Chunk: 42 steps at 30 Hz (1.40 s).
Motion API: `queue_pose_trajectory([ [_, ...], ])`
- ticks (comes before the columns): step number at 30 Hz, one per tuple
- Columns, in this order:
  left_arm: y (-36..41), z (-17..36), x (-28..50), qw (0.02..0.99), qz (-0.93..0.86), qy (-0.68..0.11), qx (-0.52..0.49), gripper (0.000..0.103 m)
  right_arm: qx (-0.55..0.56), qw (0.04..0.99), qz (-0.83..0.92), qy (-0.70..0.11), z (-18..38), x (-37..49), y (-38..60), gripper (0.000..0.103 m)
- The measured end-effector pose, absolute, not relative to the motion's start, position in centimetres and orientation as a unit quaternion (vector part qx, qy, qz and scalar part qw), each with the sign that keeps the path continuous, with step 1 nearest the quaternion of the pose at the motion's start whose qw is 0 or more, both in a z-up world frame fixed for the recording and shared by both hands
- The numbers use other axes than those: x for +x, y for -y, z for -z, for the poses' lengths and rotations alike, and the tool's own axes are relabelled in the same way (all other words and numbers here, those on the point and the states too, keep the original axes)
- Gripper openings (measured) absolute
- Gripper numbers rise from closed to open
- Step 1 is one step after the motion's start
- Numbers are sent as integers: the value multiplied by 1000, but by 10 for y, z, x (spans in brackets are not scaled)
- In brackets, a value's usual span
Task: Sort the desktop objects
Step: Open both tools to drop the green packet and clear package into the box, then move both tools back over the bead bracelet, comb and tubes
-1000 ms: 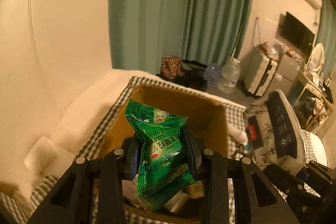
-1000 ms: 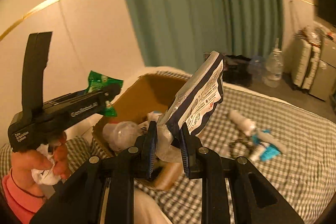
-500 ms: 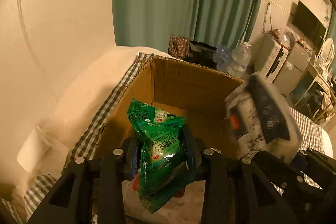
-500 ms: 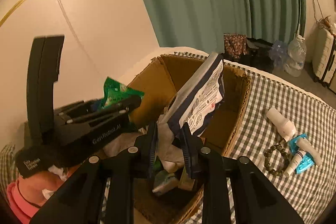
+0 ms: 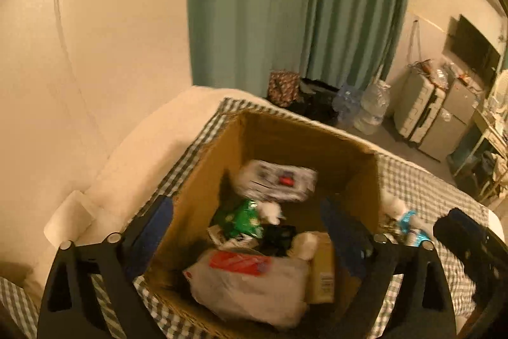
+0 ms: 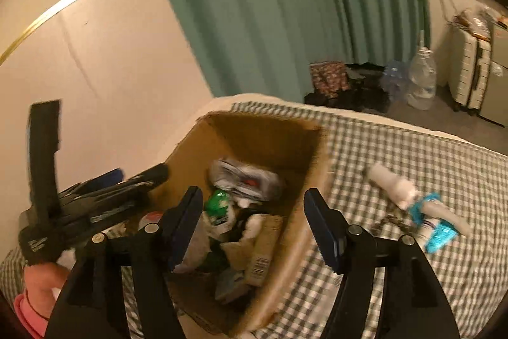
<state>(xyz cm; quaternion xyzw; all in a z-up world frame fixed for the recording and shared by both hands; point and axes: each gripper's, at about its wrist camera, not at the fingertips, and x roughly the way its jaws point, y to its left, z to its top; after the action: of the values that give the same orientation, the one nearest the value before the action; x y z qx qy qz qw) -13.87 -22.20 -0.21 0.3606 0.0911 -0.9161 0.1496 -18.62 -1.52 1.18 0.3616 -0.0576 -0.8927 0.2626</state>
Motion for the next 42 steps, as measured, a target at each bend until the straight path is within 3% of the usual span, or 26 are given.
queue_pose_trajectory([
  [7,154,-17,-111,128,931,-58,336,103,321,170,930,60,-41,-163,-63,71],
  [14,82,-23,-106,81,936,-38,340,103,262,78,960,58,-61,-133,-151,95],
  [26,-27,46,-126,14,929,33,369,103,291,33,953,82,-12,-121,-233,95],
  [42,-17,159,-178,13,891,25,453,103,370,85,921,91,85,-173,-241,95],
])
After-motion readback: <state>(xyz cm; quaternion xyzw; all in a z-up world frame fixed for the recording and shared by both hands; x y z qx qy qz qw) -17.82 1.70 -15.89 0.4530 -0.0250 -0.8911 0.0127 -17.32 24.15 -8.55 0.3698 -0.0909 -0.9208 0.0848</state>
